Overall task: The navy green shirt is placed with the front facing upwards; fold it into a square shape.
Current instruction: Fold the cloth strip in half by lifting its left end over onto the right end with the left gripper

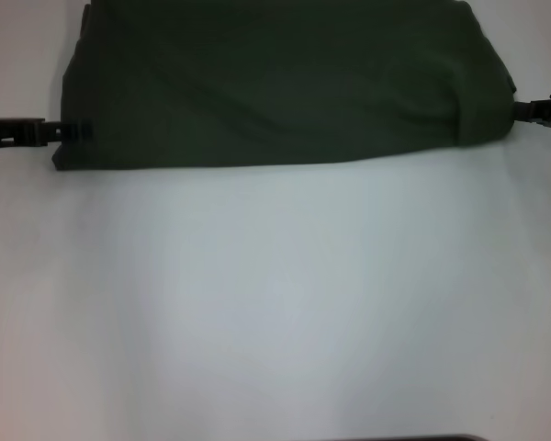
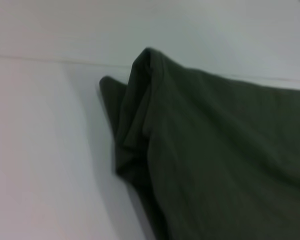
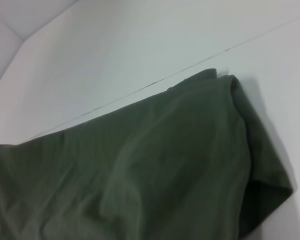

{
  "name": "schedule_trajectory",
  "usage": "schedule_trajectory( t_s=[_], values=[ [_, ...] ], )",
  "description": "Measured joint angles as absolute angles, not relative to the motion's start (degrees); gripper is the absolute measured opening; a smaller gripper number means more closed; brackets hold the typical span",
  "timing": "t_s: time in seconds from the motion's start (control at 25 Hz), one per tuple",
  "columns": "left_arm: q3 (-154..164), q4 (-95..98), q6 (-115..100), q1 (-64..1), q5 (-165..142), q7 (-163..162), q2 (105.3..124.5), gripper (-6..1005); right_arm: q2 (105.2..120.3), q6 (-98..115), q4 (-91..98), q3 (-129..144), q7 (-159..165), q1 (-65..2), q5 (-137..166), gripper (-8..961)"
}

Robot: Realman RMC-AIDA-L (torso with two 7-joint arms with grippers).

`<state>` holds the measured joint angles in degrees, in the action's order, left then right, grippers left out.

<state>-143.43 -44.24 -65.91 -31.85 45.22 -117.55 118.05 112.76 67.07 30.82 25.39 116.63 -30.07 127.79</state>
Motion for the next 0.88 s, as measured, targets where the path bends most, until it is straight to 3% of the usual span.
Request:
schedule_trajectory(
  t_s=[0.88],
  values=[
    [-141.95, -43.78, -68.78, -33.48, 41.12, -118.94, 118.05, 935, 112.67, 67.06, 30.94, 25.4, 116.89, -30.05, 127.79, 55]
  ],
)
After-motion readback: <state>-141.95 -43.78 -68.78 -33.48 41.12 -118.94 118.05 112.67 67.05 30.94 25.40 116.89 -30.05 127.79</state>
